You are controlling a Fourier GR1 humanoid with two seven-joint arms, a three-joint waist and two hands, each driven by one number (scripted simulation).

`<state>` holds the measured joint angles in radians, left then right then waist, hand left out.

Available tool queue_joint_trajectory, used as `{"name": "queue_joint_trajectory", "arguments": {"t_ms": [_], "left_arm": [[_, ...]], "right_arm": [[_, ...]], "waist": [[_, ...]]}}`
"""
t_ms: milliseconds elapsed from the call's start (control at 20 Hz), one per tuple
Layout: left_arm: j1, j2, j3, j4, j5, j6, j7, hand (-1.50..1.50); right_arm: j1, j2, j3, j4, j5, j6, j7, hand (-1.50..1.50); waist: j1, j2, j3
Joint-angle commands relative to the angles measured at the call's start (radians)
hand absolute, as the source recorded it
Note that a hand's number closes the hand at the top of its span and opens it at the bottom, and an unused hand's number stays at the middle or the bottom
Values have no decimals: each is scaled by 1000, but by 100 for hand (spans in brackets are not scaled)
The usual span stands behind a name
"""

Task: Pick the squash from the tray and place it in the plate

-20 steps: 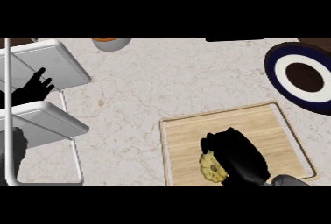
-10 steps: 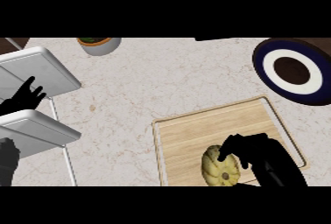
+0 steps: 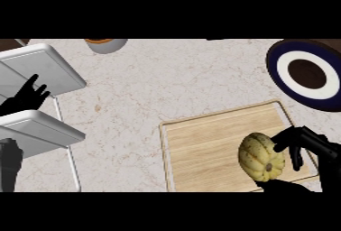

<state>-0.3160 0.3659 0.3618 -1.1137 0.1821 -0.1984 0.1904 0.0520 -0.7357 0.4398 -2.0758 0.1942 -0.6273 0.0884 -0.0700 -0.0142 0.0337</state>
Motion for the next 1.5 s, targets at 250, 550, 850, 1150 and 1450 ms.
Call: {"name": "queue_joint_trajectory", "arguments": {"t_ms": [250, 550, 850, 1150, 1450], "left_arm": [[61, -188, -116, -3, -42, 14, 10, 0], [38, -208, -137, 20, -64, -9, -6, 0], [-24, -221, -151, 62, -90, -10, -7, 0], [-86, -238, -155, 81, -103, -5, 3, 0], [-135, -237, -155, 127, -112, -27, 4, 0]], "right_arm": [[21, 11, -299, 182, -306, 38, -203, 150], [-40, 22, -484, 421, -427, 105, -344, 150], [-150, 2, -594, 669, -520, 240, -470, 150], [-254, -36, -651, 918, -538, 334, -559, 150], [-281, -134, -533, 1133, -426, 466, -508, -150]], "waist": [[53, 17, -18], [90, 23, -20], [131, 36, -20], [174, 43, -20], [222, 61, -23]]}}
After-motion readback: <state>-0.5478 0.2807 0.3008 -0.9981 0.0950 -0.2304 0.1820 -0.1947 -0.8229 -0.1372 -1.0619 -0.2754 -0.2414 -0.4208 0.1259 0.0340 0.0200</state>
